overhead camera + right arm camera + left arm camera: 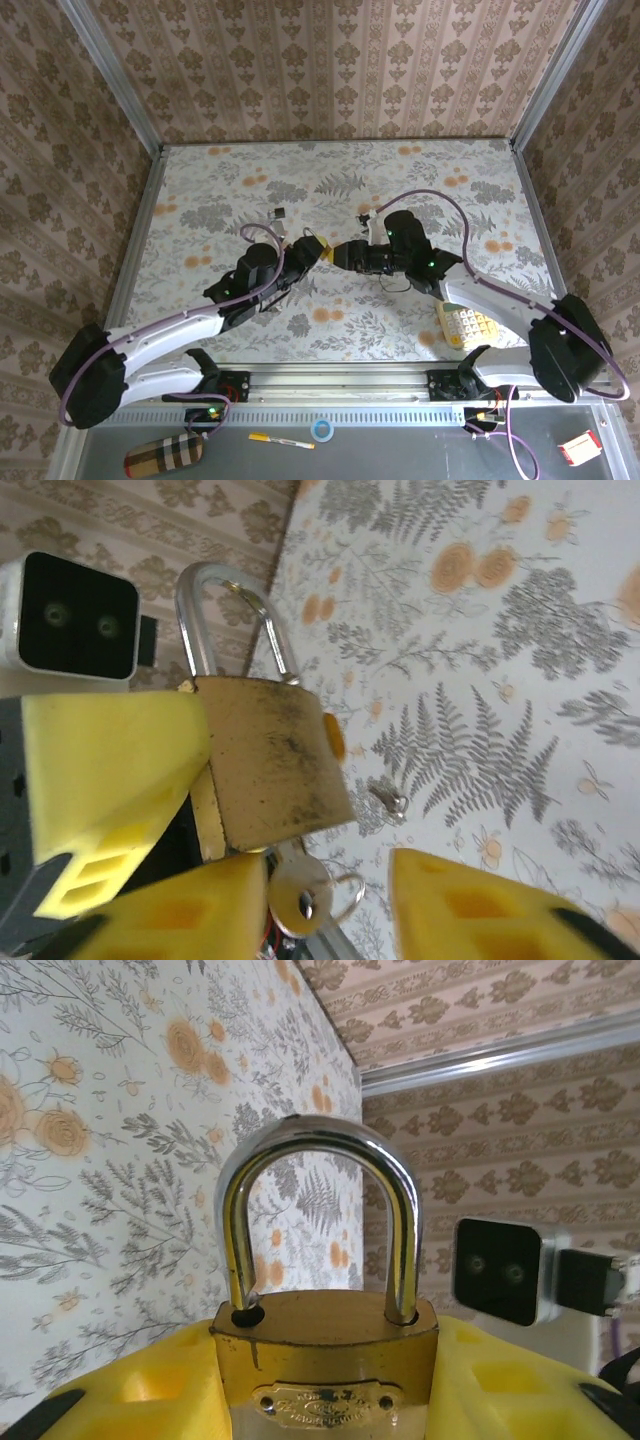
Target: Unlock with the key
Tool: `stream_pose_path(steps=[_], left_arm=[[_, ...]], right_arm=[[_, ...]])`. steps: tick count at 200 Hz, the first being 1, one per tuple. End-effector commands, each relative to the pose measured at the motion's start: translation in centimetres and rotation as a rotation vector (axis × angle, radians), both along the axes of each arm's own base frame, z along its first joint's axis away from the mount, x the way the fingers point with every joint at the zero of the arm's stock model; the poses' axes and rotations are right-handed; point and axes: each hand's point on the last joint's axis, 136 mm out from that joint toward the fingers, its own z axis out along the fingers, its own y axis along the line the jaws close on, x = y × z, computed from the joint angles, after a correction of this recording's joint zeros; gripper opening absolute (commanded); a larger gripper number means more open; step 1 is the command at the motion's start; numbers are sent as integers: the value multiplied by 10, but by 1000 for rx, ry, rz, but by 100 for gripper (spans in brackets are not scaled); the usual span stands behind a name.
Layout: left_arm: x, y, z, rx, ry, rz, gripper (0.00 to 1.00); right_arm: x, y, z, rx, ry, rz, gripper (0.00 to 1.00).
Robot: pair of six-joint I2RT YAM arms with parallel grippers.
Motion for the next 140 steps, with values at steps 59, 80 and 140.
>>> stream_pose_path(steps=[59, 80, 140], left_arm=[[-17, 43, -6, 595, -145, -168, 0], [-22, 37, 2, 738, -260, -255, 0], [-31, 17, 1, 925, -429, -426, 0]], right_arm=[[-16, -55, 23, -242, -120, -63, 77], [-7, -51, 27, -250, -113, -51, 76], [5, -18, 25, -152, -100, 35, 71]])
